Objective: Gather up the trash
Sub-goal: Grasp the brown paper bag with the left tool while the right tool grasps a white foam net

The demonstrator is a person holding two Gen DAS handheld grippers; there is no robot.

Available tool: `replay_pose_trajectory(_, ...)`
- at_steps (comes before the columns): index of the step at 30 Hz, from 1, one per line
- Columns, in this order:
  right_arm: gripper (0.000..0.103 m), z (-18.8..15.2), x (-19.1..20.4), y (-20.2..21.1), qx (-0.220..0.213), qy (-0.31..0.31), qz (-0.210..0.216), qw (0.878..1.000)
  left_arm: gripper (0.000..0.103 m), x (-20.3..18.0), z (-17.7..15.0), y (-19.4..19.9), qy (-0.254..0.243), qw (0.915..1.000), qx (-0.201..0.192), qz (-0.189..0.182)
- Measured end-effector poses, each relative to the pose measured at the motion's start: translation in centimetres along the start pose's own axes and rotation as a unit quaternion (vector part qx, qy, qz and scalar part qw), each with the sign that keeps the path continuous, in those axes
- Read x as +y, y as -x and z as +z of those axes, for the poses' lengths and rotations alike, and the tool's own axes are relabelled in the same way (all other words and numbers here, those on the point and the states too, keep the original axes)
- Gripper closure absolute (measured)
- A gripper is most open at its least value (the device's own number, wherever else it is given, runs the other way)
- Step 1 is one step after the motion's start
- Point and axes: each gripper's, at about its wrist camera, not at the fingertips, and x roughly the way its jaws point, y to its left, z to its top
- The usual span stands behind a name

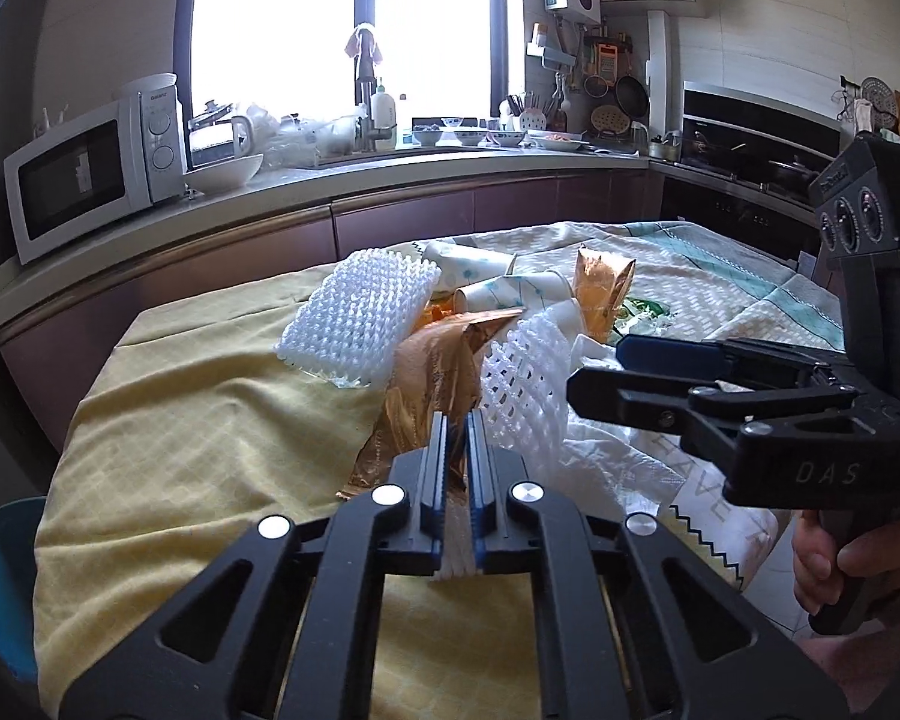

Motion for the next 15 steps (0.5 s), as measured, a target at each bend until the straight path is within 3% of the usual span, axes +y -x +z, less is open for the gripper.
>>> replay_pose_trajectory(5,0.056,0.3,0.8,-1.7,0.024,-0.010,0.034,0.999,0.102,1.2,-0.1,1.5,0.018,0.9998,-0.002,0.004)
replay_pose_trajectory(10,0.084,0.6,1.2,-2.7,0.047,-0.018,0.047,0.998,0.102,3.3,-0.4,3.6,0.044,0.9989,-0.013,0.009)
replay_pose_trajectory(12,0.091,0.7,1.3,-2.6,0.050,-0.021,0.062,0.997,0.102,4.1,-0.5,4.5,0.051,0.9985,-0.018,0.007)
replay_pose_trajectory(15,0.091,0.8,1.6,-2.3,0.049,-0.017,0.073,0.996,0.101,4.8,-0.7,5.4,0.061,0.9978,-0.021,-0.015)
